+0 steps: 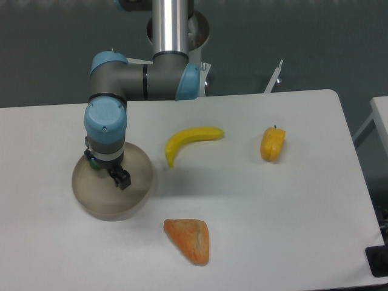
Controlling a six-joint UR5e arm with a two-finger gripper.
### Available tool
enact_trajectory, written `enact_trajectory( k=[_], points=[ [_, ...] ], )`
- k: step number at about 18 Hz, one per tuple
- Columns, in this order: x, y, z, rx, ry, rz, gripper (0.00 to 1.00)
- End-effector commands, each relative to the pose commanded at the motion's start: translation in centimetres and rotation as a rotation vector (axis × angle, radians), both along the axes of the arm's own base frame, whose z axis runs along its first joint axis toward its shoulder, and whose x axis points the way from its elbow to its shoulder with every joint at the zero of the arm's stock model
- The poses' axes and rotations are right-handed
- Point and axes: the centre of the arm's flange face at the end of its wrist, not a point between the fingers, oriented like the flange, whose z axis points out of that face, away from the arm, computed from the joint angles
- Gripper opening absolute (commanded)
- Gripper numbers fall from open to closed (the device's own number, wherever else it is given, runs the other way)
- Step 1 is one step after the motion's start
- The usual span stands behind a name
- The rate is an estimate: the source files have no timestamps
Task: Place the green pepper on the plate
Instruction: 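Open the gripper and lift it away from the plate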
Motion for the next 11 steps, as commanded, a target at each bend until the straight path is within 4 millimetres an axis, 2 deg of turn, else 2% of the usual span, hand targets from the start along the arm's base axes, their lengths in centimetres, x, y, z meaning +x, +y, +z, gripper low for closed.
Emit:
enact_trajectory(
  k=[1,2,3,7,10,11],
  points=[
    [-2.6,-0.7,0.9,0.014,0.006,0.038,1.0],
    [-4.4,-1.0,1.1,0.019,0.008,0.063,1.0],
    [-7.1,-1.7,1.4,0.027,0.012,0.079,1.0],
    [-15.9,-4.0,3.3,0.1,0.058,0.088,1.0],
    [-20.4,-6.8,3.9,0.09,0.114,0.012,1.0],
    [-20.9,-7.3,3.5,0.056,0.144,-0.032,1.0]
  ],
)
